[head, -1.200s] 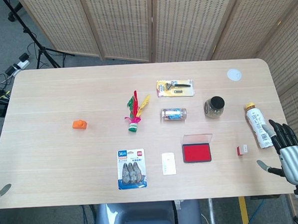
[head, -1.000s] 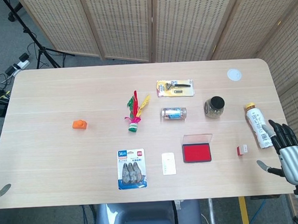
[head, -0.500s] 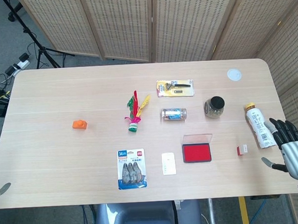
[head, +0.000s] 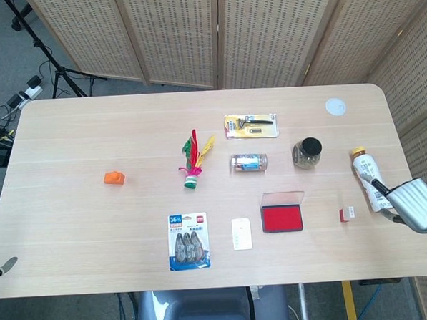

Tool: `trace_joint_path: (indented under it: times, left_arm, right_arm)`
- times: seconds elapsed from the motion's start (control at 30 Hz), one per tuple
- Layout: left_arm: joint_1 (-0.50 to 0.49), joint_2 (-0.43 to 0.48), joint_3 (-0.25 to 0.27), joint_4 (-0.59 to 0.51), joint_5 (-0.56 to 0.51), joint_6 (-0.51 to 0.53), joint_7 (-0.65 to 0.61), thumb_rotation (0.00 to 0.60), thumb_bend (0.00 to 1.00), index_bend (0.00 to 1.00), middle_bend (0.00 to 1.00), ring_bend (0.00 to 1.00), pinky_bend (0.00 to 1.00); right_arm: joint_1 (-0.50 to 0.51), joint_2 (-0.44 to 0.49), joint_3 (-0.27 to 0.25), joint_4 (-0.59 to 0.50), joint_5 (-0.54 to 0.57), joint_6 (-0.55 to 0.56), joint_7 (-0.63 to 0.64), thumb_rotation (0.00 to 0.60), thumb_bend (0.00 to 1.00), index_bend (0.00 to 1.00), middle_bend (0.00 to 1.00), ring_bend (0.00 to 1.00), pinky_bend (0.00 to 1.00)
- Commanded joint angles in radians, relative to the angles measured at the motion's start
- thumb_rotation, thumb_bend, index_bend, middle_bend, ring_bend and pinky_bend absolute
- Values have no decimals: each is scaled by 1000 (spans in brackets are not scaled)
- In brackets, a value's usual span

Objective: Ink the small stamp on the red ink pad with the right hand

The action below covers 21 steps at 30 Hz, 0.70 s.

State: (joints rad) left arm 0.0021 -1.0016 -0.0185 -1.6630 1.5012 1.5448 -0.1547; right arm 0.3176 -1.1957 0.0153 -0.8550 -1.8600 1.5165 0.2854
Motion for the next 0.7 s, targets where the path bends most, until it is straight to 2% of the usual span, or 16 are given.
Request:
trace_joint_path:
  times: [0.03, 0.17, 0.37, 0.57, 0.7]
  left_arm:
    - [-1, -1, -3, 0, -5, -2, 3, 600, 0, 0, 0, 0, 0]
    - [-1, -3, -3, 2, -7, -4, 6, 600, 0, 0, 0, 0, 0]
    - [-4, -5, -3, 3, -9, -11, 14, 600, 0, 0, 0, 0, 0]
    - [-5, -5, -4, 1, -12, -16, 14, 600, 0, 0, 0, 0, 0]
    - [-7, -6, -6, 3, -18, -19, 15, 600, 0, 0, 0, 0, 0]
  right_arm:
    - [59, -131, -48, 236, -99, 90, 73, 600, 91, 265, 938, 1000, 1000]
    - [80, -204, -87, 387, -135, 112, 76, 600, 105, 301, 939, 1000, 1000]
    - [101, -270, -147, 511, -176, 106, 58, 600, 105, 355, 945, 1000, 1000]
    - [128, -328, -208, 626, -220, 113, -19, 600, 105, 379, 948, 1000, 1000]
    - [133, -347, -225, 667, -219, 112, -24, 600, 105, 381, 948, 1000, 1000]
